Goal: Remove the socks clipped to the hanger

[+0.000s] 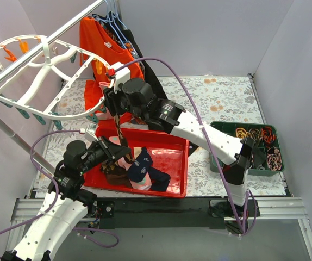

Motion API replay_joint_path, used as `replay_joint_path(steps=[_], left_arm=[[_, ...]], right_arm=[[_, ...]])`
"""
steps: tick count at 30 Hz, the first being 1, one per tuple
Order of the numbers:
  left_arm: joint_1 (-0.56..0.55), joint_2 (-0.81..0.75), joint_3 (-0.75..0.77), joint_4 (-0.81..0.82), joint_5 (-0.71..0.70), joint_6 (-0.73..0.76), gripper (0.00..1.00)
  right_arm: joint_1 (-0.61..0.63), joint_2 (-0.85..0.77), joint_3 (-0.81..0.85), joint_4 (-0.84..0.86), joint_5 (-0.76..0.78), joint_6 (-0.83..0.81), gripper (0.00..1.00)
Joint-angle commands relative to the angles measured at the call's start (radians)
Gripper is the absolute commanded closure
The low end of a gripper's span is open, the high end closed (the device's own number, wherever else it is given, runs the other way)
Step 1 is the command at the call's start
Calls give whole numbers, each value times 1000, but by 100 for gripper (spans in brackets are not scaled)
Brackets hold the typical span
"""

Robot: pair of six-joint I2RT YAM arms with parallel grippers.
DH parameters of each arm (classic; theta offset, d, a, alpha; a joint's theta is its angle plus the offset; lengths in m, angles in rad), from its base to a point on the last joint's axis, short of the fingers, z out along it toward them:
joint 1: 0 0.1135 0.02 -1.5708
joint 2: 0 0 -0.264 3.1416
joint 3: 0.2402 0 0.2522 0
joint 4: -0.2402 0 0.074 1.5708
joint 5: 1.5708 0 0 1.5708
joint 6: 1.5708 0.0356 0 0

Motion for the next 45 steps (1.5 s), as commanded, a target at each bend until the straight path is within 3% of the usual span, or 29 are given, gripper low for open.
replay_joint_path(steps=[1,15,25,29,38,41,42,45], left_arm=[[3,-2,38,-22,28,0,100],[3,-14,15,-26,33,-6,100],[3,-48,-14,-72,22,12,100],[3,-74,-32,-114,23,20,100],[3,-131,-46,-227,86,43,100],[3,-131,-54,-271,88,48,90],[3,-128,-55,-302,79,48,76],[3,-111,-43,-342,48,49,56]], right_arm=[[9,27,66,59,63,-32,46],[10,62,72,133,109,-67,56],[10,73,91,139,95,-58,83],[10,67,85,137,90,-53,99],[10,44,51,137,89,-32,99],[10,42,51,134,80,-27,99],[10,40,49,136,77,-24,99],[10,36,48,133,75,-24,99]])
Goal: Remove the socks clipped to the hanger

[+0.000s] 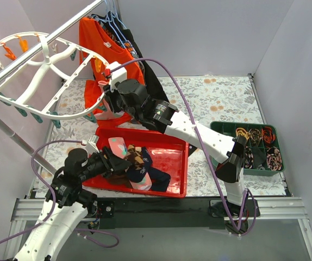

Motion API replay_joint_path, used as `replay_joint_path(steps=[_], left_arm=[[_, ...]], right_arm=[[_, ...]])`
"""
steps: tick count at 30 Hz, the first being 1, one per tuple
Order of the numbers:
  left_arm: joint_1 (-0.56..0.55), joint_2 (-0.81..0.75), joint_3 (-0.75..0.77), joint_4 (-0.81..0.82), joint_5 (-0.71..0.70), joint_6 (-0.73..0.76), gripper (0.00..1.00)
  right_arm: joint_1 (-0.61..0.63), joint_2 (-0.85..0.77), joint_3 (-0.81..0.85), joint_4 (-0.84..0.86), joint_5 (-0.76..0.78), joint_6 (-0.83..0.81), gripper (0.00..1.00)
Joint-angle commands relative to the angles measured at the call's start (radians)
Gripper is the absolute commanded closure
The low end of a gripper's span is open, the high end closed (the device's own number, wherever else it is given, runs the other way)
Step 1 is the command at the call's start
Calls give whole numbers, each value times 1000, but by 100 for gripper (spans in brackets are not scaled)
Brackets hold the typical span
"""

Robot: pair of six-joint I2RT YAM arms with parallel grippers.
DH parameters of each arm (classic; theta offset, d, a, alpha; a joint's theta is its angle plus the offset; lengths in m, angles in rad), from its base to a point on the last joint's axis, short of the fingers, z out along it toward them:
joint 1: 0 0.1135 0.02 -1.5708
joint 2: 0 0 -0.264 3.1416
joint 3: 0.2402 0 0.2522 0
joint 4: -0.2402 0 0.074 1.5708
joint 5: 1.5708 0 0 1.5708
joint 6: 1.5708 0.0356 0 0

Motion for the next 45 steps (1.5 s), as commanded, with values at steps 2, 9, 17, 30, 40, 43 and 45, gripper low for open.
replay_joint_path(steps=[2,9,17,30,40,43,45], left_arm=[[3,30,10,-113,-23,14,26],[3,67,44,-116,-119,14,21],[3,51,-31,181,-380,-36,25],[6,425,-171,928,-682,134,15],[19,760,-51,1166,-714,321,15],[28,824,-7,1183,-721,358,16],[33,847,12,1192,-719,370,16]], right_arm=[[5,-35,8,67,-10,17,99],[5,-41,8,61,-14,20,99],[5,-43,7,58,-42,32,99],[5,-61,-22,58,-62,51,99],[5,-63,-30,58,-92,69,99],[5,-60,-30,58,-103,75,99],[5,-60,-34,58,-106,78,99]])
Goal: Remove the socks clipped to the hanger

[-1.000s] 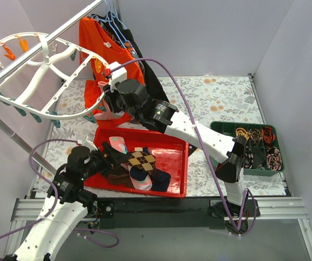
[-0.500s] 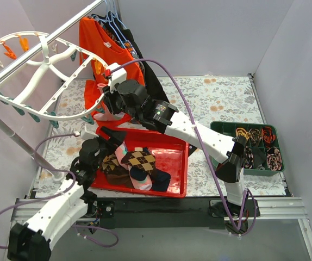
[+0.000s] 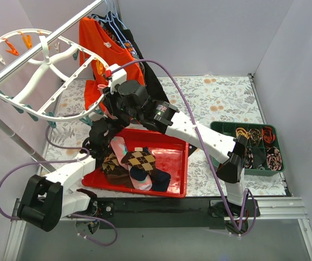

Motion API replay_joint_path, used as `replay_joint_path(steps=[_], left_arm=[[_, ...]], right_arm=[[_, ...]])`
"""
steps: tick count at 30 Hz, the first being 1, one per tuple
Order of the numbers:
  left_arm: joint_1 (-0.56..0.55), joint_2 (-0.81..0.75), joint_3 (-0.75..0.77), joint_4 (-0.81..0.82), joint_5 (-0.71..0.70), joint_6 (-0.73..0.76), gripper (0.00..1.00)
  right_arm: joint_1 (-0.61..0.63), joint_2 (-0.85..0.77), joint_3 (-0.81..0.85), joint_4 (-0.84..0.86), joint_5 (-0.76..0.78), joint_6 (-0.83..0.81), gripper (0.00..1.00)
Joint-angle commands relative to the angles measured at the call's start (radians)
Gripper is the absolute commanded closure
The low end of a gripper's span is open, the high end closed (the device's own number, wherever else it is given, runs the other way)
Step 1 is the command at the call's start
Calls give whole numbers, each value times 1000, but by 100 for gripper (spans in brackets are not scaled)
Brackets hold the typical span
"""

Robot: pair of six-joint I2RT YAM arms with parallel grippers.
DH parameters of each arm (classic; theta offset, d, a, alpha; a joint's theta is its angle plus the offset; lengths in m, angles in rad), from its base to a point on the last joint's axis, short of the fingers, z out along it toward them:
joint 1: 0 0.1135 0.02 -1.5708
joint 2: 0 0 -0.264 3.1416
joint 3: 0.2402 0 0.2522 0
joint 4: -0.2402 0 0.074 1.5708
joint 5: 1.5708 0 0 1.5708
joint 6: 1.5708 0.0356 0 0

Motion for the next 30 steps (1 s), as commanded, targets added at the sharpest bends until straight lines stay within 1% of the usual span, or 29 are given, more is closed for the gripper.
replay_joint_path(steps=[1,6,9,11,12,13,15,16,18,19,22,23,26,29,30], left_arm=[[21,62,69,98,-33,88,17],[46,136,124,110,-30,92,21],[59,176,145,138,-16,102,27],[66,200,171,112,-21,114,30],[72,205,193,100,-24,115,34],[75,208,202,80,-24,118,41],[81,209,219,69,-21,131,48],[84,208,224,58,-18,135,57],[86,194,225,51,11,161,65],[87,188,225,44,19,168,72],[89,151,216,37,68,189,83],[87,141,211,35,85,192,89],[89,98,191,6,126,195,98],[89,33,150,-40,96,200,99],[89,16,136,-49,84,206,91]], right_arm=[[5,-47,-8,58,-26,19,99],[7,-49,-22,58,-42,38,99],[8,-51,-28,58,-46,41,99],[8,-52,-30,58,-49,44,99],[8,-54,-31,58,-51,44,99],[8,-55,-31,58,-52,42,99],[10,-57,-33,56,-54,44,99],[10,-58,-33,58,-55,45,99],[10,-60,-34,58,-57,47,99],[10,-60,-34,58,-57,47,99],[11,-61,-39,58,-55,48,99],[11,-64,-40,58,-55,47,99],[11,-67,-40,56,-54,47,99],[11,-75,-45,56,-52,47,99],[11,-80,-48,56,-54,44,99]])
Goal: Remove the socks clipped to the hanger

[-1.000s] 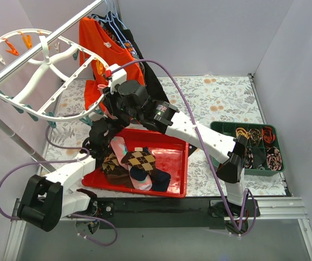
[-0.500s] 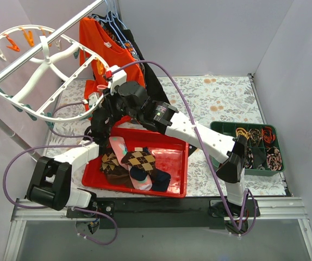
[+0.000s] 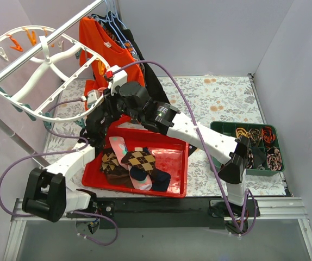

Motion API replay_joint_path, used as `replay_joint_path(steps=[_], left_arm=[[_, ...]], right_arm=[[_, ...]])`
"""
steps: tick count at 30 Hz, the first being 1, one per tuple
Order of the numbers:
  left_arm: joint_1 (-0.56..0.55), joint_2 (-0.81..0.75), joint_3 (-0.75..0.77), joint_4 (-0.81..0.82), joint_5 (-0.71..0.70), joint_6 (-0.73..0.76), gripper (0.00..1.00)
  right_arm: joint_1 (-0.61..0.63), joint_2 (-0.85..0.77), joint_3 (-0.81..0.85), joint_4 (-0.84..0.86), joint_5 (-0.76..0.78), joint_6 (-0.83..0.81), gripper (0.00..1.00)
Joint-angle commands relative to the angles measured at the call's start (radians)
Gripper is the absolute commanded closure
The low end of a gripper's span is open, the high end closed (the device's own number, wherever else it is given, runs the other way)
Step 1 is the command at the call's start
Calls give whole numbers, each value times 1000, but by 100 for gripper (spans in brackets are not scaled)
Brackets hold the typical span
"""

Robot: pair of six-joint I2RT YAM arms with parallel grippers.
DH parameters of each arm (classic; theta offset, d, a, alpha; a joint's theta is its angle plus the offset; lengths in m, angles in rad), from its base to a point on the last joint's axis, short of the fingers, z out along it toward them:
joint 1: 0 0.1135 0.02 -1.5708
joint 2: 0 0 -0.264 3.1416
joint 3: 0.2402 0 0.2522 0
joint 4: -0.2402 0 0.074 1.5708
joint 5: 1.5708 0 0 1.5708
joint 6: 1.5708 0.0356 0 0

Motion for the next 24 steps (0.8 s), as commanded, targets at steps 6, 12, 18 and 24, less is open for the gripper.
replay_joint_path(steps=[6,12,18,24], left_arm=[[82,-179,-139,-23,33,81,42],[153,-130,-149,71,189,119,37],[156,19,-113,219,487,274,38],[189,80,-78,267,503,395,38]], right_arm=[[5,-68,-28,29,-1,-5,99],[5,-66,-30,28,-10,-12,99],[5,-58,-27,28,-24,-17,99],[5,-63,-30,22,-36,-22,99]])
